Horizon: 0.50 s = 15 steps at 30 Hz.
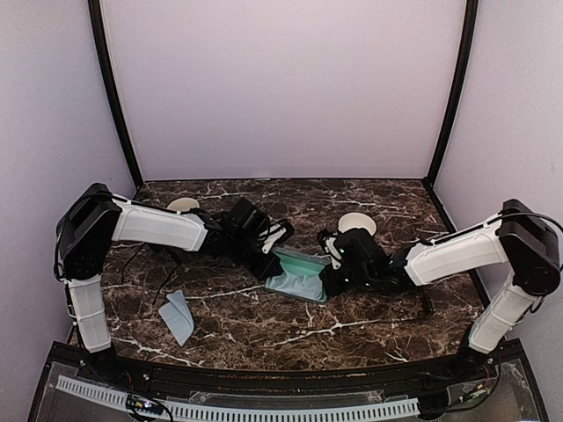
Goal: Organize the sunglasses
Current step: Place the folded cleaning cloth in the sunglasses case.
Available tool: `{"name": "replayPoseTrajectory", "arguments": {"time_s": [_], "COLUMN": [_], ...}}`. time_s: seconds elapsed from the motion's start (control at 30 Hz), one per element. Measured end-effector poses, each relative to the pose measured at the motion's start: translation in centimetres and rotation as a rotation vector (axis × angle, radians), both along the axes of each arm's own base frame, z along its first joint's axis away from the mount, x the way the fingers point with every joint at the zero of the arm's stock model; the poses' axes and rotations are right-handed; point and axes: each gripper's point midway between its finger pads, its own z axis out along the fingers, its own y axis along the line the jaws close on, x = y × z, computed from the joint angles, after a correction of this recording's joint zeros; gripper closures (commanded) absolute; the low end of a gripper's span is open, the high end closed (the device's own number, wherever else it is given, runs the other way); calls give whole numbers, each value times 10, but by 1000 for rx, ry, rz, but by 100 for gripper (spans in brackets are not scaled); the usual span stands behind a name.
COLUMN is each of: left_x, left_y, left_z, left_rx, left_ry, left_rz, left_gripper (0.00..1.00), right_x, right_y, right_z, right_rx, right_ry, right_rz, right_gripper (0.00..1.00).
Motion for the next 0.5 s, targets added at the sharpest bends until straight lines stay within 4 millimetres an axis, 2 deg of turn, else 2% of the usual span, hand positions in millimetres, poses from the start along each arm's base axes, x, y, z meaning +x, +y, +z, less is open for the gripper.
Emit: {"name": "replayPoseTrajectory", "arguments": {"time_s": [0.3, 0.5], "left_x": [-3, -5], "left_y": [0, 2], "left_z": [-1, -5], "left_rx": [-7, 1], "left_ry": [16, 24], "left_rz": [-2, 3], "left_gripper": [99, 90], "right_x": [-10, -5], "right_y": [6, 8], "right_z": [-11, -5], "right_rx": [-33, -32], "right_ry": [8, -11], "right_rz": [27, 14], "right_gripper": [99, 94]}}
